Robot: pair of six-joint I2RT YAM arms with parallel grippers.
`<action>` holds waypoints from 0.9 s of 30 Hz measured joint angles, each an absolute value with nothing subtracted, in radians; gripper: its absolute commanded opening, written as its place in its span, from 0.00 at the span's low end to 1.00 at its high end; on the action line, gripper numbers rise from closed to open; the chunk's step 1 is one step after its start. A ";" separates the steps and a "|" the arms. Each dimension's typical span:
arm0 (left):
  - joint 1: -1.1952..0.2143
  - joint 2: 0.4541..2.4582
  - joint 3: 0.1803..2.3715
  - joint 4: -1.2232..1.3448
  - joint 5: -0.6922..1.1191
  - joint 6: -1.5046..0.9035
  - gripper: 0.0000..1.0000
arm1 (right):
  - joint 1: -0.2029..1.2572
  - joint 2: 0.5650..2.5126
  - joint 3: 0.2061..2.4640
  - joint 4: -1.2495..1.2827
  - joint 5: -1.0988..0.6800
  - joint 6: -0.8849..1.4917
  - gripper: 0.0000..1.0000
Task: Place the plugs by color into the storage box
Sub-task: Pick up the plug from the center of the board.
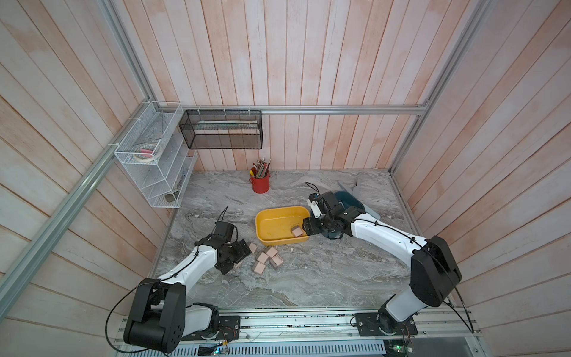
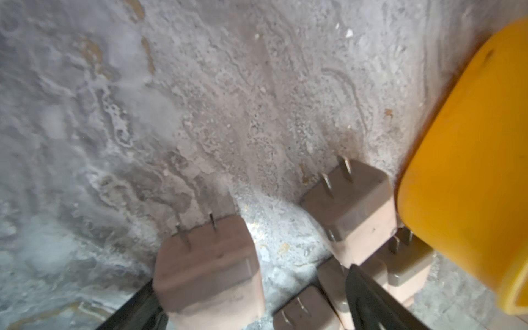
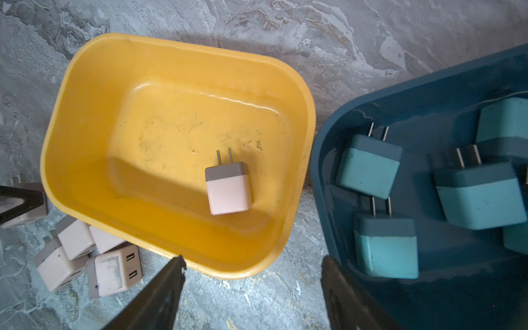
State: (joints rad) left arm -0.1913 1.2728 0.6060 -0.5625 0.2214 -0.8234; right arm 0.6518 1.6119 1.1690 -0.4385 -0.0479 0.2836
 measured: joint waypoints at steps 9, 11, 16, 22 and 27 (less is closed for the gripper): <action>-0.202 1.284 0.666 -0.654 0.197 -0.857 0.90 | 0.652 1.652 1.192 -0.416 -0.089 0.283 0.78; -0.202 1.305 0.693 -0.668 0.183 -0.842 0.90 | 0.652 1.651 1.187 -0.410 -0.088 0.283 0.78; -0.202 1.370 0.704 -0.672 0.176 -0.830 0.84 | 0.652 1.634 1.142 -0.388 -0.089 0.287 0.78; -0.204 1.407 0.706 -0.661 0.175 -0.838 0.63 | 0.651 1.599 1.071 -0.375 -0.088 0.301 0.78; -0.204 1.427 0.716 -0.661 0.174 -0.835 0.47 | 0.647 1.565 1.033 -0.365 -0.088 0.312 0.79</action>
